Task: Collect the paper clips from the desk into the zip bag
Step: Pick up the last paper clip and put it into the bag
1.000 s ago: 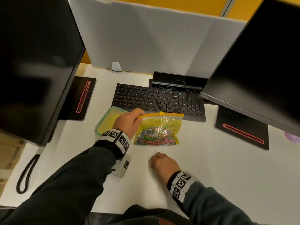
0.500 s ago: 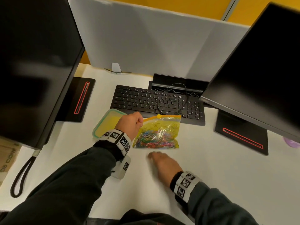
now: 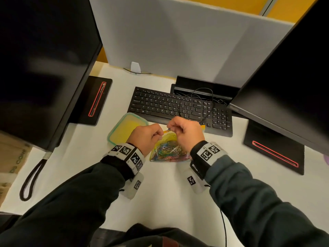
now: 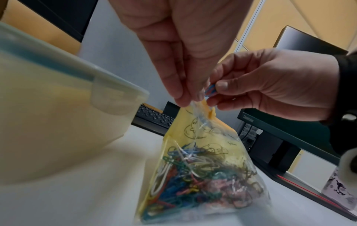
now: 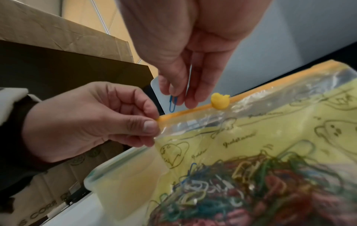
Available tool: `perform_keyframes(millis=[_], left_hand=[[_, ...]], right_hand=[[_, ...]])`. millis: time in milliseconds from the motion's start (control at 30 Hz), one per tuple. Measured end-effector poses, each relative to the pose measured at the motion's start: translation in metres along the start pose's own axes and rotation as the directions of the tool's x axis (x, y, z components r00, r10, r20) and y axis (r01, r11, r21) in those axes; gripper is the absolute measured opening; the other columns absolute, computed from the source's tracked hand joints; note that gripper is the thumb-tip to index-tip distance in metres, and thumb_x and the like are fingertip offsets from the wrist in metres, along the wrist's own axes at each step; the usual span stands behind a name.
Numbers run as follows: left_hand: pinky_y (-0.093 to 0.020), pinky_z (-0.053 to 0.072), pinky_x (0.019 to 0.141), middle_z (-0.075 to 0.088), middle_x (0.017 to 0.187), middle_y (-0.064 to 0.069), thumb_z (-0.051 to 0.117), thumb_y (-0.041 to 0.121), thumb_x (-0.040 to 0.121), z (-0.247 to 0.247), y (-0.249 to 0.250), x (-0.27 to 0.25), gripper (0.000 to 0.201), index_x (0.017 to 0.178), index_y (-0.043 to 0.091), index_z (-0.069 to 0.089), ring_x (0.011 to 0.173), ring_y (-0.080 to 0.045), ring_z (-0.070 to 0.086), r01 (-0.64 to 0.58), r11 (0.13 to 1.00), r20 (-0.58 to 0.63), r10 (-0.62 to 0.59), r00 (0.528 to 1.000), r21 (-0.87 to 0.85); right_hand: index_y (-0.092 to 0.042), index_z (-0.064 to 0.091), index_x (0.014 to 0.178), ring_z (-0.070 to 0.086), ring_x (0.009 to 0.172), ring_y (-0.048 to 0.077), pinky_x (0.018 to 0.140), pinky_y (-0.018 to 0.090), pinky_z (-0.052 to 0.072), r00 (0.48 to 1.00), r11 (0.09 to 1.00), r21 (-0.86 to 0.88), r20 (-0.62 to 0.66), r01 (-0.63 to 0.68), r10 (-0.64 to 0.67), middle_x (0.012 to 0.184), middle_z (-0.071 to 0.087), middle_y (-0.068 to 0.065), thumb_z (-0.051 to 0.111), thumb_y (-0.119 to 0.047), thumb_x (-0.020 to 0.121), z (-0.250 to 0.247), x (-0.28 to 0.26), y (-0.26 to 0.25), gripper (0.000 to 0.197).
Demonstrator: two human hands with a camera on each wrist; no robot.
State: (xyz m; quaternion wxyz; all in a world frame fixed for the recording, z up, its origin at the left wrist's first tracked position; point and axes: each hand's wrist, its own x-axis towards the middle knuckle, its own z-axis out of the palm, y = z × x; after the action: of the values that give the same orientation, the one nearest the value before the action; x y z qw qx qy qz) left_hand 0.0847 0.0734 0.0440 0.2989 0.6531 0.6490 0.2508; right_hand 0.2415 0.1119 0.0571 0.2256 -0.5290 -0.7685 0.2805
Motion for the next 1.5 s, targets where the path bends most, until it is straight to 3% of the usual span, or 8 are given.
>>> perform_keyframes(millis=[267, 633, 900, 1033, 1133, 1267, 1367, 1500], left_hand=[[-0.019, 0.040, 0.071, 0.070, 0.090, -0.008, 0.062, 0.014, 0.082, 0.002, 0.001, 0.002, 0.017, 0.099, 0.012, 0.067, 0.078, -0.017, 0.059, 0.056, 0.998, 0.009, -0.056, 0.998, 0.005], [-0.024, 0.044, 0.070, 0.069, 0.088, -0.008, 0.057, 0.010, 0.084, -0.003, -0.002, 0.002, 0.012, 0.089, 0.011, 0.068, 0.080, -0.022, 0.060, 0.005, 0.999, 0.022, -0.006, 1.000, 0.042], [-0.031, 0.048, 0.073, 0.067, 0.088, -0.008, 0.057, 0.007, 0.083, -0.004, -0.003, -0.001, 0.010, 0.086, 0.010, 0.066, 0.079, -0.023, 0.059, -0.021, 1.000, 0.019, 0.020, 1.000, 0.023], [-0.030, 0.046, 0.071, 0.065, 0.088, -0.007, 0.056, 0.009, 0.084, -0.003, -0.002, -0.005, 0.008, 0.086, 0.011, 0.064, 0.078, -0.022, 0.057, -0.009, 1.000, 0.012, 0.008, 1.000, 0.006], [-0.032, 0.047, 0.072, 0.065, 0.086, -0.006, 0.056, 0.009, 0.085, -0.006, -0.002, -0.005, 0.008, 0.084, 0.012, 0.063, 0.076, -0.022, 0.056, -0.015, 1.000, -0.003, 0.014, 1.000, -0.008], [-0.033, 0.048, 0.071, 0.064, 0.086, -0.002, 0.054, 0.012, 0.086, -0.011, -0.001, -0.005, 0.009, 0.084, 0.013, 0.062, 0.076, -0.021, 0.056, -0.029, 0.999, -0.014, 0.029, 0.999, 0.014], [-0.035, 0.048, 0.072, 0.060, 0.086, 0.004, 0.052, 0.016, 0.088, -0.014, 0.000, -0.004, 0.008, 0.085, 0.019, 0.059, 0.083, -0.021, 0.056, -0.031, 0.996, -0.030, 0.034, 0.999, 0.087], [-0.038, 0.044, 0.085, 0.060, 0.103, 0.006, 0.054, 0.029, 0.087, -0.009, 0.016, 0.000, 0.015, 0.101, 0.024, 0.057, 0.102, -0.019, 0.049, -0.113, 0.970, 0.012, 0.113, 0.994, 0.214]], right_hand=[[-0.018, 0.067, 0.093, 0.068, 0.081, 0.016, 0.074, 0.023, 0.050, 0.996, 0.995, -0.039, -0.003, 0.093, -0.094, 0.087, 0.074, -0.003, 0.054, -0.006, 0.088, 0.006, 0.004, -0.003, 0.019], [-0.019, 0.067, 0.094, 0.068, 0.079, 0.022, 0.074, 0.035, 0.055, 0.982, 0.973, -0.162, 0.117, 0.165, -0.147, 0.084, 0.073, -0.001, 0.054, -0.001, 0.084, 0.006, 0.002, -0.001, 0.024], [-0.018, 0.067, 0.090, 0.067, 0.078, 0.024, 0.068, 0.031, 0.053, 0.985, 0.973, -0.161, 0.064, 0.167, -0.158, 0.083, 0.073, -0.001, 0.055, -0.005, 0.086, 0.011, 0.000, -0.004, 0.018], [-0.020, 0.072, 0.094, 0.062, 0.101, 0.028, 0.087, 0.042, 0.051, 0.973, 0.952, -0.226, 0.151, 0.206, -0.174, 0.114, 0.069, 0.001, 0.056, -0.007, 0.086, 0.014, -0.002, 0.000, 0.022], [-0.021, 0.067, 0.112, 0.050, 0.121, 0.024, 0.102, 0.035, 0.039, 0.992, 0.979, -0.164, 0.064, 0.121, -0.112, 0.135, 0.054, 0.001, 0.053, -0.011, 0.090, 0.012, -0.008, 0.009, 0.028], [-0.026, 0.056, 0.121, 0.045, 0.119, 0.023, 0.102, 0.040, 0.037, 0.998, 0.964, -0.261, 0.005, -0.058, 0.061, 0.129, 0.054, -0.002, 0.052, -0.005, 0.088, -0.006, -0.015, 0.024, 0.039], [-0.029, 0.061, 0.106, 0.047, 0.114, 0.023, 0.094, 0.036, 0.031, 0.969, 0.909, -0.364, 0.059, -0.203, 0.240, 0.111, 0.064, -0.003, 0.049, -0.010, 0.090, -0.016, -0.019, 0.035, 0.027], [-0.023, 0.069, 0.093, 0.057, 0.089, 0.024, 0.092, 0.035, 0.038, 0.989, 0.950, -0.276, -0.004, -0.146, 0.151, 0.085, 0.071, 0.001, 0.051, -0.016, 0.092, -0.022, -0.024, 0.024, 0.019]])
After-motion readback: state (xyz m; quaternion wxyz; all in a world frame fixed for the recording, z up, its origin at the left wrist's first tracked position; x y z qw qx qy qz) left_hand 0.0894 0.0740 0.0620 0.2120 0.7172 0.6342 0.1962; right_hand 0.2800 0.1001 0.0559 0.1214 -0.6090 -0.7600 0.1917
